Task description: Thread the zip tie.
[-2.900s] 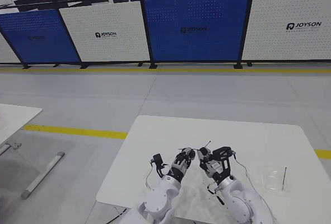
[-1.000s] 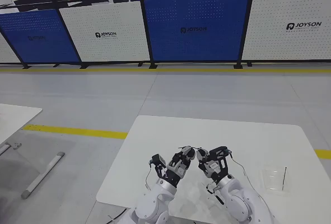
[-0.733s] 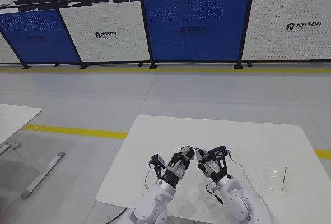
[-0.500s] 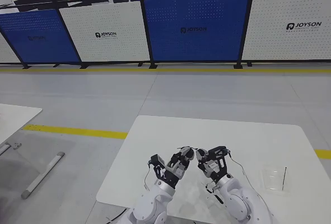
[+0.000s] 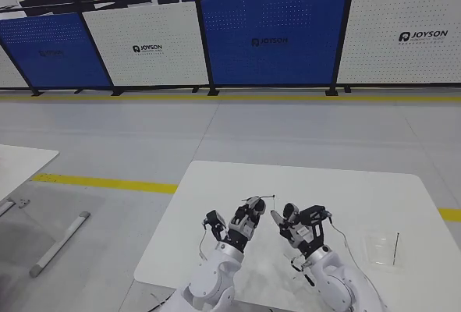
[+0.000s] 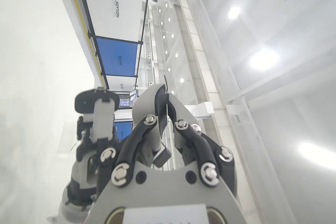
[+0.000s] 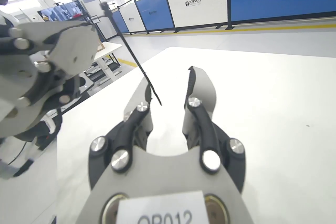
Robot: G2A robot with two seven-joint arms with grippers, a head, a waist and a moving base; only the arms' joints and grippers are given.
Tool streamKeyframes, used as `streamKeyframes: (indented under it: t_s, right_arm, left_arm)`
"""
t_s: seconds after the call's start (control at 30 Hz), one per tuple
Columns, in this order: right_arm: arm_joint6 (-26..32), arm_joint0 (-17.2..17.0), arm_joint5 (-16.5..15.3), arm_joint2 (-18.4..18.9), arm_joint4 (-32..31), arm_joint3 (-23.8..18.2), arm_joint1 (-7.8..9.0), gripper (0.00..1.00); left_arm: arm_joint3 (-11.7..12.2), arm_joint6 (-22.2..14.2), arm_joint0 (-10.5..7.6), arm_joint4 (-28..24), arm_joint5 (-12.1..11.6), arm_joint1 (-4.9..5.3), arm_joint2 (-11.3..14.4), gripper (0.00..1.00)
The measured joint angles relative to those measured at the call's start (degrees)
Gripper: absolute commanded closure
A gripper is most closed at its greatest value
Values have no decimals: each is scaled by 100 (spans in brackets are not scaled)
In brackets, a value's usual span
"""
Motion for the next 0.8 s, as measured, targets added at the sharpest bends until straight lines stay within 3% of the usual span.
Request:
streamKeyframes:
  t_s: [0.23,0.43,0.8]
  right_arm:
    - [-692,-864,-161,611,-177,-654,175,0]
    - [-1133,-1470,-226,962,123,-1097,310,0]
    - [-1125,-1466,-224,958,133,-1093,310,0]
  left_arm:
    - [364,227,-262,-53,173,-31,-50,100]
    - [689,243,-315,-68,321,-17,-222,100]
    - [736,234,-318,-15,315,-13,-238,100]
